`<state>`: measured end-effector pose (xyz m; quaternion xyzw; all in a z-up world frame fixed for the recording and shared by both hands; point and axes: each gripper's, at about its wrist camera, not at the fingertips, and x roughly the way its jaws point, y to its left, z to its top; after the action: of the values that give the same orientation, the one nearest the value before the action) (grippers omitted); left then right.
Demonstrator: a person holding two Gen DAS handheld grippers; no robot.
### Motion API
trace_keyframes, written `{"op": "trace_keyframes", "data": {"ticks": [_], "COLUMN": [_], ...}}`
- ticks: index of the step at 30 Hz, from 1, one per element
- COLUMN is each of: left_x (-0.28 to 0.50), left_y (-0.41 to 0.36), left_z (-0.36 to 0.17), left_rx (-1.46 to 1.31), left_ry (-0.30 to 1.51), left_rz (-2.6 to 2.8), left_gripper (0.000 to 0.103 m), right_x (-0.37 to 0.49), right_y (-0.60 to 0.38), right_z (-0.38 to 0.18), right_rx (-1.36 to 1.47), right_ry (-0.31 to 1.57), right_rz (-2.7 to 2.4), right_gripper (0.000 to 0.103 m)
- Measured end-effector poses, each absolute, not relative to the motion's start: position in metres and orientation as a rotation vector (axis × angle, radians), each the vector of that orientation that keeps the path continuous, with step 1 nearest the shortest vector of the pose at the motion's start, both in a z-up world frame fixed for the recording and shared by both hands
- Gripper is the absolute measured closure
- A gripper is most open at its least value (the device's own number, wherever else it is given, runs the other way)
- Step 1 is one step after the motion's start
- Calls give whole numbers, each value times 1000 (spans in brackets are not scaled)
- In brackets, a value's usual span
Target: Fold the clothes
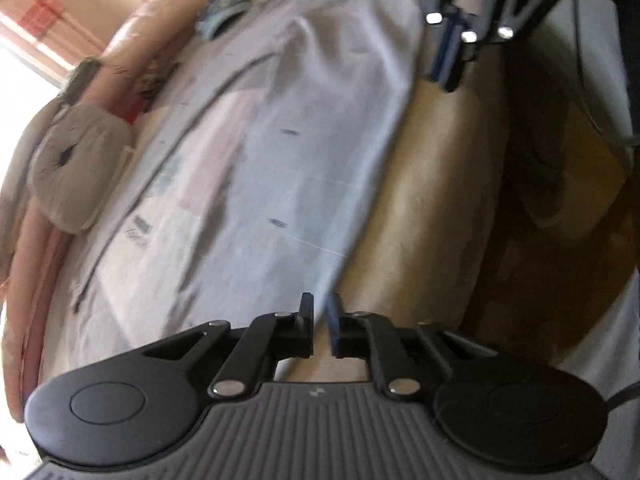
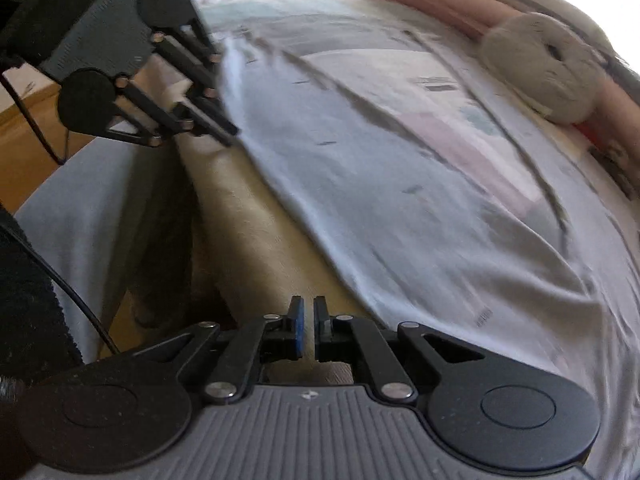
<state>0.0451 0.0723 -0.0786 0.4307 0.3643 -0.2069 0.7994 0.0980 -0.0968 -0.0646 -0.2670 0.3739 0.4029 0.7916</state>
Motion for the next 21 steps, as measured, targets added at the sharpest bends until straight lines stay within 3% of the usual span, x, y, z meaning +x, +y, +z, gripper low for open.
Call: {"op": "trace_keyframes", "data": {"ticks": [5, 7, 9, 12, 14, 21], "left_x": [55, 63, 71, 82, 87, 100], "left_y": [65, 59, 53, 41, 34, 11], "left_z": [-64, -63, -64, -65, -67, -79], "left_rx": [857, 831, 798, 729, 668, 473], "left_ry": [731, 715, 700, 682, 679, 714], "left_rz": [-415, -403, -386, -356, -344, -372], "left_gripper": [90, 86, 76, 70, 65, 48], "right_x": [106, 112, 116, 122, 126, 134], "right_y": [-145, -167, -187, -218, -240, -306], "right_z": [-59, -60, -62, -64, -66, -95], "right_rx": [-454, -418, -382, -298, -158, 419], "right_ry": [814, 829, 837, 846, 867, 918], "right_rz": [692, 610, 535, 431, 384, 298], "right_gripper": [89, 87, 85, 80, 78, 57]}}
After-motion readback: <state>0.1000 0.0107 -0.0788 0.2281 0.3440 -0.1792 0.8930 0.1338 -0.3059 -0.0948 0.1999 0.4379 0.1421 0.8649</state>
